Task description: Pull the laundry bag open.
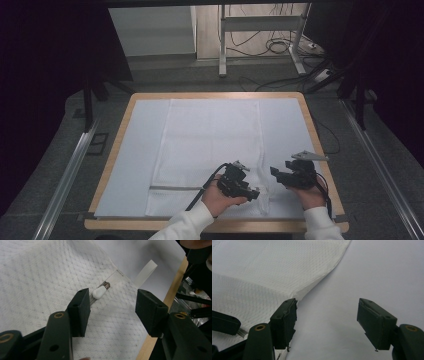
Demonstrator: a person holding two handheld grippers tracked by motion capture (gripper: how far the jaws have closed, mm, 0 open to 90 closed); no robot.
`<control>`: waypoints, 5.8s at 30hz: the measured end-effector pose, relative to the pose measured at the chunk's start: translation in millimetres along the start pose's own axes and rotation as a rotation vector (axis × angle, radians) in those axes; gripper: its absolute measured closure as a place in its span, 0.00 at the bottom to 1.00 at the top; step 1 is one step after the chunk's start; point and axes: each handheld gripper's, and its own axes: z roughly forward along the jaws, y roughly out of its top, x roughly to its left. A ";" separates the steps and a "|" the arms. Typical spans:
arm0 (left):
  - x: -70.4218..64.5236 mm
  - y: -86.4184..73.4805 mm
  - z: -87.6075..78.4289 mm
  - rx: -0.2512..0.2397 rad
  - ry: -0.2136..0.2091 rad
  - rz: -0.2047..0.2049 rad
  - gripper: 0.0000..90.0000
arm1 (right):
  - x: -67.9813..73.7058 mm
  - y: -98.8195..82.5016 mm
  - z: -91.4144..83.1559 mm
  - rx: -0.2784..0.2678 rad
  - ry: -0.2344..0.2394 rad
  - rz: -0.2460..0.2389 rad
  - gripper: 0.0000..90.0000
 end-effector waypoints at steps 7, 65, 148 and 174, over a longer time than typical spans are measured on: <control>-0.2 -1.1 7.5 0.018 -0.021 -0.019 0.55 | -0.5 0.0 -0.4 -0.002 -0.003 0.001 0.34; 11.1 9.1 16.9 0.026 -0.032 -0.082 0.73 | -1.9 0.5 -1.5 -0.013 -0.028 0.014 0.34; 4.3 4.3 -28.3 -0.124 -0.008 0.037 0.97 | 8.1 11.4 -16.4 -0.004 0.167 0.093 0.32; -0.7 2.7 -19.9 -0.103 -0.001 0.051 0.97 | 23.4 16.6 21.1 0.130 0.227 0.202 0.33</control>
